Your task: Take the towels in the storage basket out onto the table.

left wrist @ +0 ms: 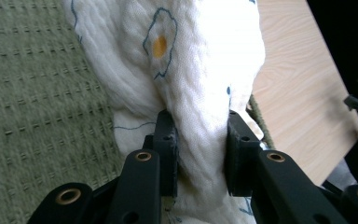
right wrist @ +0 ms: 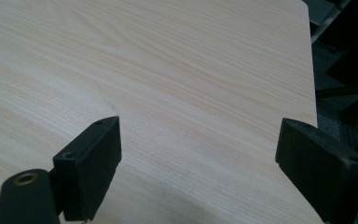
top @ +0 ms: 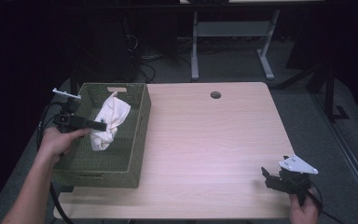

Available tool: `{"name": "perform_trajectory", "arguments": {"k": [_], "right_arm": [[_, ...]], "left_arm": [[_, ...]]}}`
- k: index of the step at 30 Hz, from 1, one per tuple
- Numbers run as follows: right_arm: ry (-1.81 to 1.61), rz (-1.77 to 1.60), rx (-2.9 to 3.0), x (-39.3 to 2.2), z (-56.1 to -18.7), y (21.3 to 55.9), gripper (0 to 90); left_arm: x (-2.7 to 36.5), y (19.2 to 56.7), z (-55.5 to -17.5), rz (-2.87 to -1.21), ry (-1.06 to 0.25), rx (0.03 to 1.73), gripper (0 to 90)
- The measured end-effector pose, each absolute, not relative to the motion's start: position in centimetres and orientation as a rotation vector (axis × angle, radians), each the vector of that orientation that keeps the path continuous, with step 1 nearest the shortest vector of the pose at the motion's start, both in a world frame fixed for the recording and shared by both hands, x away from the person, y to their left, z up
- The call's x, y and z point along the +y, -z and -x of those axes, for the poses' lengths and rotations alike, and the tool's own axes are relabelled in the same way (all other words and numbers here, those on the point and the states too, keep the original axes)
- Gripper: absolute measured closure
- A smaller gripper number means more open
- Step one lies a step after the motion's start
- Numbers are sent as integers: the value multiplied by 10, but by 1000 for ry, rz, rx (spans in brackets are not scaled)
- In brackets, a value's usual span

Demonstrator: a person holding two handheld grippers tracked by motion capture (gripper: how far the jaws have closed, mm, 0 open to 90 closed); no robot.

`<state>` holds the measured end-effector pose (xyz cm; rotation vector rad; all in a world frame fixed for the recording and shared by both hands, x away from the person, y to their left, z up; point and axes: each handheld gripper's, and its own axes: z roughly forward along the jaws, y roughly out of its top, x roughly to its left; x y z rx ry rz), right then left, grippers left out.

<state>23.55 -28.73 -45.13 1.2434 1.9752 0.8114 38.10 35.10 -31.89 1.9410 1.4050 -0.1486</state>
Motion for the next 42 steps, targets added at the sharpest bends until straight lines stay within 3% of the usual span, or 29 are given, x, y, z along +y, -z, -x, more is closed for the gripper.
{"name": "perform_trajectory", "arguments": {"k": [42], "right_arm": [[-831,-1248,1966,-290,-235,450,139]], "left_arm": [[262,268,-379,-1989,233,1102,698]]}}
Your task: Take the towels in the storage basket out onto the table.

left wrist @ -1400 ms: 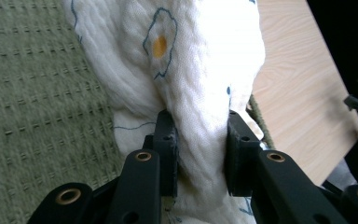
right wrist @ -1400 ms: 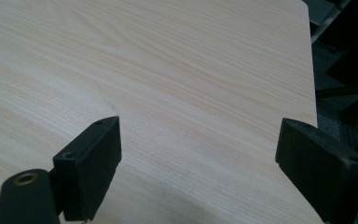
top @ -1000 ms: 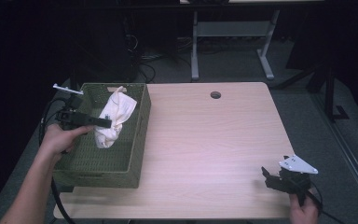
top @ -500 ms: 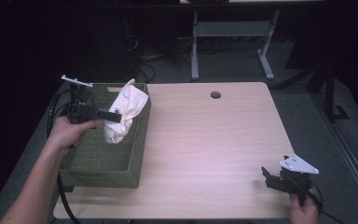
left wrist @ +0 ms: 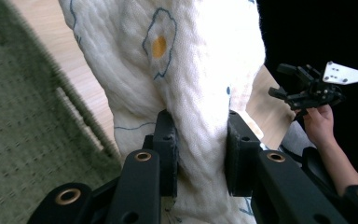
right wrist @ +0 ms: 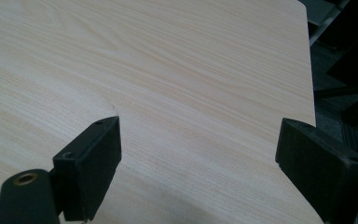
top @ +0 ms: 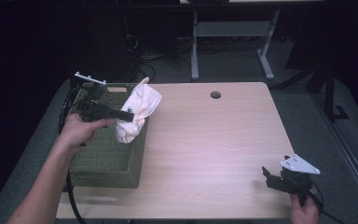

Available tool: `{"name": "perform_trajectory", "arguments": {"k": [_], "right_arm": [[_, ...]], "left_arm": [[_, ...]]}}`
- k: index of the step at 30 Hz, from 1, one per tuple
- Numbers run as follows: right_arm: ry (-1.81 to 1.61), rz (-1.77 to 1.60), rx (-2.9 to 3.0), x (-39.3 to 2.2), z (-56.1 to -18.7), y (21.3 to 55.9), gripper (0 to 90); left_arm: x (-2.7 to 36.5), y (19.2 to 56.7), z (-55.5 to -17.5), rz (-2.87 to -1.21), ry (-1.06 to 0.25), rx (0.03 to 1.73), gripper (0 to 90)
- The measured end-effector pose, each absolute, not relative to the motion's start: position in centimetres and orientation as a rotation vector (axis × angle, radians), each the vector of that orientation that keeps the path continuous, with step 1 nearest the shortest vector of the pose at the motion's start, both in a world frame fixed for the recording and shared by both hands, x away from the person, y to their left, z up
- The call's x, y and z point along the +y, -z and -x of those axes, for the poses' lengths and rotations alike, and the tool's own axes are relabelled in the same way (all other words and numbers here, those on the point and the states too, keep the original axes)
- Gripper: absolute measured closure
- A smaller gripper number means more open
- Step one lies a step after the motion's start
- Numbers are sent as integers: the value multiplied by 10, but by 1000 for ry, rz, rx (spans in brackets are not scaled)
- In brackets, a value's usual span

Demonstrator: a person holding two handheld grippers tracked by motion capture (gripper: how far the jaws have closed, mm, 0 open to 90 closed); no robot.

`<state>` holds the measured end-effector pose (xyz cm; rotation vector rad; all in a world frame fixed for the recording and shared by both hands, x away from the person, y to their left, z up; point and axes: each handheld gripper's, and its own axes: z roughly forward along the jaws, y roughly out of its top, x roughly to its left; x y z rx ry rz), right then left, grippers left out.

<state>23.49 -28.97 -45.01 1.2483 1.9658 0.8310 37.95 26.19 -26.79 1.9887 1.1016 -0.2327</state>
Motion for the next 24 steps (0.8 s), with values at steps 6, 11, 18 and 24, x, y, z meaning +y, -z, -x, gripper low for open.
{"name": "perform_trajectory", "arguments": {"k": [6,11,18,24], "right_arm": [[-833,-1247,1965,-289,-235,450,139],[-833,-1248,1966,-289,-235,450,139],[-841,-1247,1960,-290,-234,448,139],[-851,-1252,1955,-290,-234,448,138]], "left_arm": [[247,266,-381,-1994,249,1068,698],[237,266,-382,-1998,261,1045,698],[217,267,-385,-2015,278,1023,697],[195,273,-388,-2047,302,991,697]]}}
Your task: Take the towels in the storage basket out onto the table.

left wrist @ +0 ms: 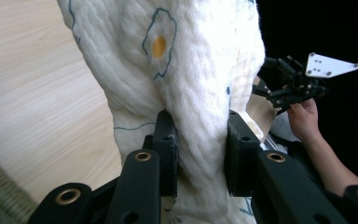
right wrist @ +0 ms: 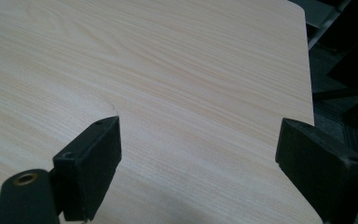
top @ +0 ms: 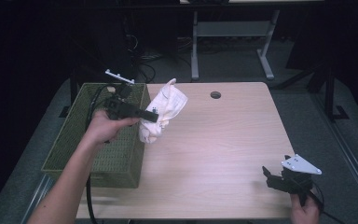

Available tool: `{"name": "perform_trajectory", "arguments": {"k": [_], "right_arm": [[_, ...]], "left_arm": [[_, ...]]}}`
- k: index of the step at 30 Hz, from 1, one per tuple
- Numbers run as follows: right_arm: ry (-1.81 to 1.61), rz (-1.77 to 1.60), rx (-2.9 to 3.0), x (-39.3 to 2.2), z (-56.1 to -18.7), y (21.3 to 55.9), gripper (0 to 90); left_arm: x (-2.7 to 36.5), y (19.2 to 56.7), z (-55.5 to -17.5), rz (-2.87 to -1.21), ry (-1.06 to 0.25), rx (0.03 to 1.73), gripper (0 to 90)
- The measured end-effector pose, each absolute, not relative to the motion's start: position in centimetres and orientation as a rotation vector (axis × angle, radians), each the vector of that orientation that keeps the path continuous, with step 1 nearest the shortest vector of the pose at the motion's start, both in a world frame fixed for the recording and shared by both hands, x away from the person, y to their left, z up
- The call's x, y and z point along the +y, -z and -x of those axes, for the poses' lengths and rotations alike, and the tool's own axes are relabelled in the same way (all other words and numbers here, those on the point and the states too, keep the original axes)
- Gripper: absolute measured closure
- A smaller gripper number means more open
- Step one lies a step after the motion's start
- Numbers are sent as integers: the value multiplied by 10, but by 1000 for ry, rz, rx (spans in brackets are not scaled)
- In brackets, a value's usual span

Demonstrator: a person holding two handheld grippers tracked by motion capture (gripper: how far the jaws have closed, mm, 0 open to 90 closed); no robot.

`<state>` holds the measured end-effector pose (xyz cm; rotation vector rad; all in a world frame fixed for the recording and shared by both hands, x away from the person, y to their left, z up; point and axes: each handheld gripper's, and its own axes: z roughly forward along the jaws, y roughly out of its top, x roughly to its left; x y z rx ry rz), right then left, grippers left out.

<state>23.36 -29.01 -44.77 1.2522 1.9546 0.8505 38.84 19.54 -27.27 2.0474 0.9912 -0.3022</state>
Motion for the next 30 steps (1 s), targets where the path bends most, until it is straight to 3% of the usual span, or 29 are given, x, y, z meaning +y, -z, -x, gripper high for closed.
{"name": "perform_trajectory", "arguments": {"k": [30], "right_arm": [[-869,-1256,1940,-290,-232,445,139]], "left_arm": [[123,308,-400,-2125,416,911,696]]}}
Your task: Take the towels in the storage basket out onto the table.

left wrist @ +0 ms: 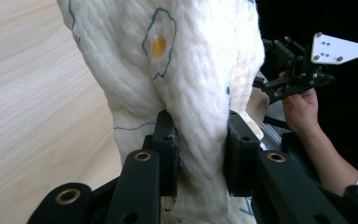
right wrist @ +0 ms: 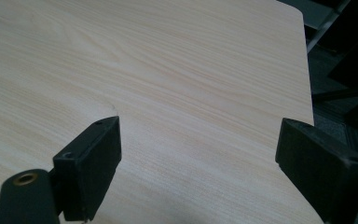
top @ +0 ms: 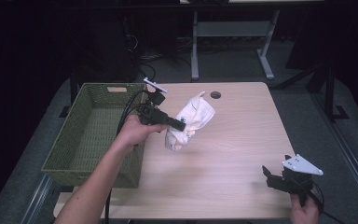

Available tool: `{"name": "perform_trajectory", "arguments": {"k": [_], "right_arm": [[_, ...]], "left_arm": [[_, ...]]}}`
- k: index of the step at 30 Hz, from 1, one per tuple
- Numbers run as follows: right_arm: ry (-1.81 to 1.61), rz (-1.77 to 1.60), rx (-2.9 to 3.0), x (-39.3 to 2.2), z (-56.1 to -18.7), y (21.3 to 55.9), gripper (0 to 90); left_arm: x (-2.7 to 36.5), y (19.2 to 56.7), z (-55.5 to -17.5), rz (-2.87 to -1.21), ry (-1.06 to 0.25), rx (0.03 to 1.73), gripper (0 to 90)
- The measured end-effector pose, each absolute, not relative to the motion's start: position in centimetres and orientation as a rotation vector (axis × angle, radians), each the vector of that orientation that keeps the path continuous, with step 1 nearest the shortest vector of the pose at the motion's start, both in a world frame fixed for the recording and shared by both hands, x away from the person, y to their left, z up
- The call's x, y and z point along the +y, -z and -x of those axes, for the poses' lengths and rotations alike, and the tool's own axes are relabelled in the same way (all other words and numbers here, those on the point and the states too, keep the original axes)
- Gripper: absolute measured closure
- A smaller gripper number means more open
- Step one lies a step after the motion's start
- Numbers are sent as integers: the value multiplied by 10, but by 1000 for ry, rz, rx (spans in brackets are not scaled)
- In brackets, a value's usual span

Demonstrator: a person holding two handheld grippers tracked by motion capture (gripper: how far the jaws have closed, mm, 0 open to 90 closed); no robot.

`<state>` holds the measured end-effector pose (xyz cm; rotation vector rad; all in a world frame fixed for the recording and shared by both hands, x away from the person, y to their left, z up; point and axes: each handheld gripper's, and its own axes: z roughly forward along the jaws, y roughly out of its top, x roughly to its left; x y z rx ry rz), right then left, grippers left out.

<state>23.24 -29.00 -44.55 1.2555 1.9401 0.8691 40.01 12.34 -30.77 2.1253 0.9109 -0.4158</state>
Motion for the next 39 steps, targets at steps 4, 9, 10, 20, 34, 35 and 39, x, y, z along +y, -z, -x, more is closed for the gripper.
{"name": "perform_trajectory", "arguments": {"k": [4,9,10,20,34,35,39], "right_arm": [[-874,-1257,1939,-290,-232,445,139],[-875,-1257,1936,-292,-232,445,139],[-877,-1258,1935,-292,-232,445,138],[-873,-1252,1939,-291,-234,445,138],[-882,-1256,1942,-291,-234,445,138],[-885,-1258,1940,-291,-234,445,138],[-887,-1257,1944,-291,-234,445,139]], "left_arm": [[112,312,-403,-2137,428,910,696],[103,317,-405,-2139,436,912,696],[102,317,-405,-2144,438,908,696],[90,323,-408,-2146,442,922,693],[70,341,-414,-2155,455,944,689],[68,343,-414,-2146,459,955,688],[60,349,-417,-2159,474,956,688]]}}
